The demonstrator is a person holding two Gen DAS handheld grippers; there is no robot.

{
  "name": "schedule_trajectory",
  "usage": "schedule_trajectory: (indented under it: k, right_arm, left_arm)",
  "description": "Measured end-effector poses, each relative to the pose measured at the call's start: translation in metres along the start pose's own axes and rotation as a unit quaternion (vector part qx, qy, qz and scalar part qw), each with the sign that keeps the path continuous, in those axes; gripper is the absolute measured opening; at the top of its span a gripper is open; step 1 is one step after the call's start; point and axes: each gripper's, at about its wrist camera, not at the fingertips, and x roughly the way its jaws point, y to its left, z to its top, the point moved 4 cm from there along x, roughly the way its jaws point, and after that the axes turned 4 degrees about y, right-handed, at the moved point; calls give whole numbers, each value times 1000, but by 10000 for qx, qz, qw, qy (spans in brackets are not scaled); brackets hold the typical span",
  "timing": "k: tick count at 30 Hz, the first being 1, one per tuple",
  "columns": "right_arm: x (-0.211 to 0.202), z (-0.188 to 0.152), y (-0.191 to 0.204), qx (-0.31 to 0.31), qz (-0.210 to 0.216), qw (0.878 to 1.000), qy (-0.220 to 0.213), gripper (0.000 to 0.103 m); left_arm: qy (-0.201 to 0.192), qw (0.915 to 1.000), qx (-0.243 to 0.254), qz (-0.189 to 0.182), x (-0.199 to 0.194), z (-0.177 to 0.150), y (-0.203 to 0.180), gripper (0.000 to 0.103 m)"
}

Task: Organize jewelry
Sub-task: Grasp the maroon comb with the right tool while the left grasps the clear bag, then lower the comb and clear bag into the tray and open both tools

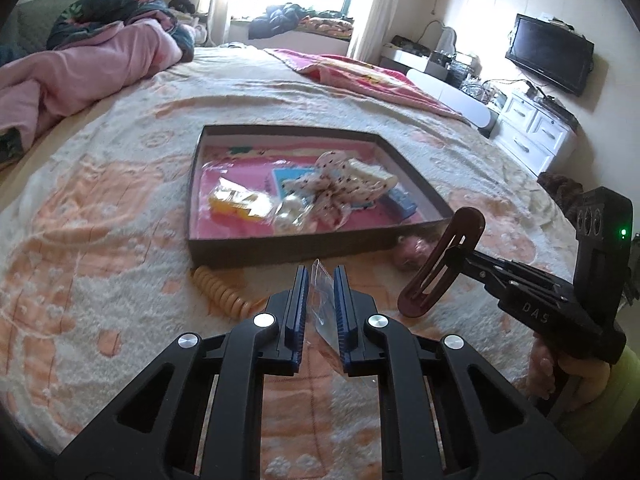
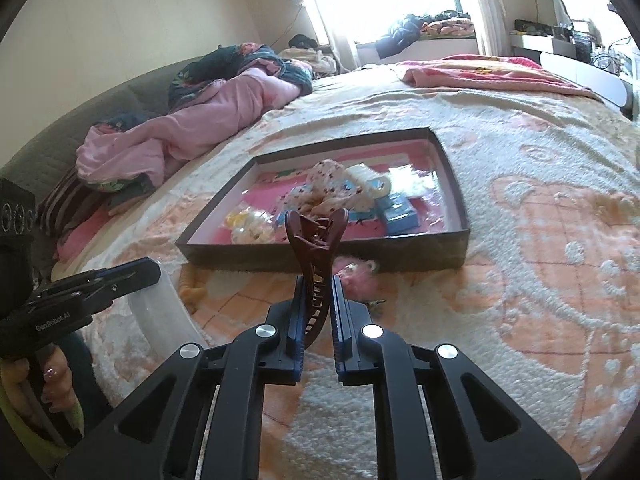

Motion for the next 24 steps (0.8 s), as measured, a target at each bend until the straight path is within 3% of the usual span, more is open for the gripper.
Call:
schedule_trajectory:
  k: [24]
  right_arm:
    - [-17, 38, -23, 95, -241, 9986, -452, 11]
  left_arm:
    - [-432, 9989, 185, -50, 23, 68, -14, 7]
